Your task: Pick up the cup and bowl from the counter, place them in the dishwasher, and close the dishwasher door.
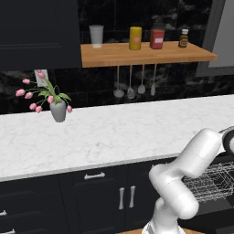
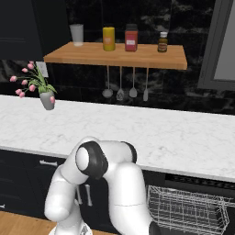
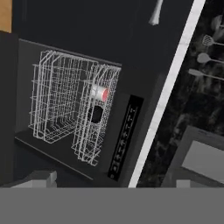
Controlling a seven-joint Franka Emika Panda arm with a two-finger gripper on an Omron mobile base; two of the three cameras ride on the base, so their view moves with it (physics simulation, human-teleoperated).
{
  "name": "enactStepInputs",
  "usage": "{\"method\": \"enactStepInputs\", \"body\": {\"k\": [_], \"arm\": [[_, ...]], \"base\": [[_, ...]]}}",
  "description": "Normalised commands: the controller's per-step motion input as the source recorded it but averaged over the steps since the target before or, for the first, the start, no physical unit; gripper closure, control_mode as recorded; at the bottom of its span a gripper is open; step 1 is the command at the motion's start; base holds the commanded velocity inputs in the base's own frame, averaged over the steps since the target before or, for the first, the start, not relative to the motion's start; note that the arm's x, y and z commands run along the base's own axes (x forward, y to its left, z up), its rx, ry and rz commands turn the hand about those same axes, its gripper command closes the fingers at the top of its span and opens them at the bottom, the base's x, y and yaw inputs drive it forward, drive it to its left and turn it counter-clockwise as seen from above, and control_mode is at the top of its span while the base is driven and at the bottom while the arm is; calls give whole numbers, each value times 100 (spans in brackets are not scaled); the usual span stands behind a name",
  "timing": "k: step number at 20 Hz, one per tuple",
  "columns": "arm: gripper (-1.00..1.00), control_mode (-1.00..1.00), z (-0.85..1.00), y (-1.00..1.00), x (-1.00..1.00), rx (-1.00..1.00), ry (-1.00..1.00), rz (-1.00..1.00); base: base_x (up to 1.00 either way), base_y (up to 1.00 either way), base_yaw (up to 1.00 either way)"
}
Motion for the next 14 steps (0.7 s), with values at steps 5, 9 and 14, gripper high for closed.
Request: {"method": "enactStepInputs", "body": {"k": [5,9,14], "arm": [[-100,-100,-37,-12,-47,11,11,-8],[-100,-100,-58,0,-13,19,1,0],[-100,-100,-66,0,0,19,0,0]], "base": [[0,0,0],[0,0,0],[0,0,0]]}}
